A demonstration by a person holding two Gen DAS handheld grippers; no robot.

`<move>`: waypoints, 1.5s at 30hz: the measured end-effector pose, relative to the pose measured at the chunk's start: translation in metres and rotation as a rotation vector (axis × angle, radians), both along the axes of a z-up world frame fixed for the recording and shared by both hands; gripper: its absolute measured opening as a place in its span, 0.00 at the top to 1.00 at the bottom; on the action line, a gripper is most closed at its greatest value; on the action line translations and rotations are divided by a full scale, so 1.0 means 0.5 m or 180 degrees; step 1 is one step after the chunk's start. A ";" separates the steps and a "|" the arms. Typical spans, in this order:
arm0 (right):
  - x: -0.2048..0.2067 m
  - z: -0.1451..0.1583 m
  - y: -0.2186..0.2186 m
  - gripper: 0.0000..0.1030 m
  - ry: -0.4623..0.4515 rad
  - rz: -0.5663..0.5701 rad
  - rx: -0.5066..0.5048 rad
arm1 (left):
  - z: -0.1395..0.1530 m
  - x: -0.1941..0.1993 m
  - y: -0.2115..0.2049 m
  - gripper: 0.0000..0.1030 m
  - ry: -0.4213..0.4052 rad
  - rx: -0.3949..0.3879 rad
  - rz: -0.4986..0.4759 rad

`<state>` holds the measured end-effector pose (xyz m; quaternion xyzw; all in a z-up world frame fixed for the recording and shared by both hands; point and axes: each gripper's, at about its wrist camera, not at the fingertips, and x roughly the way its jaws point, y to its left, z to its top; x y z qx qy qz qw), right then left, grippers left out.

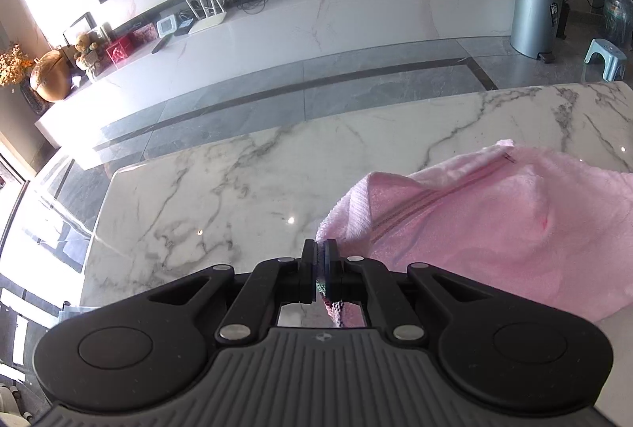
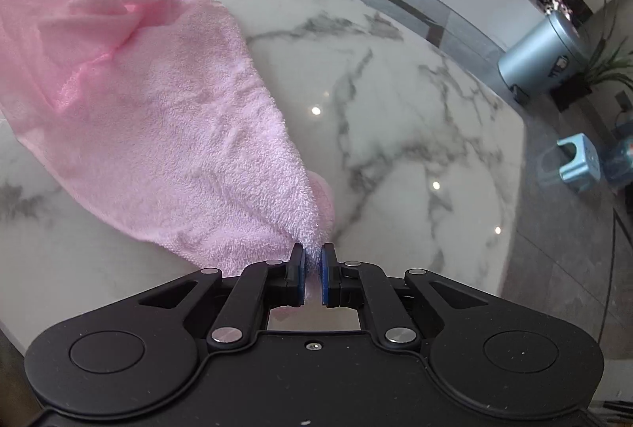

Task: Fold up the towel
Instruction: 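Lift the towel with the left gripper while the right gripper grasps a towel corner, then pull both held towel corners apart to spread the towel flat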

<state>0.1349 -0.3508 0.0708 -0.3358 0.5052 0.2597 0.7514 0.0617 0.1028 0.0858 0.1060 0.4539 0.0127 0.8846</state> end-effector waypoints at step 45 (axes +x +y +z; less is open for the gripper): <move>0.083 -0.074 0.130 0.86 0.0648 0.0237 0.0622 | -0.184 0.199 -0.200 0.97 0.0582 -0.0215 -0.0790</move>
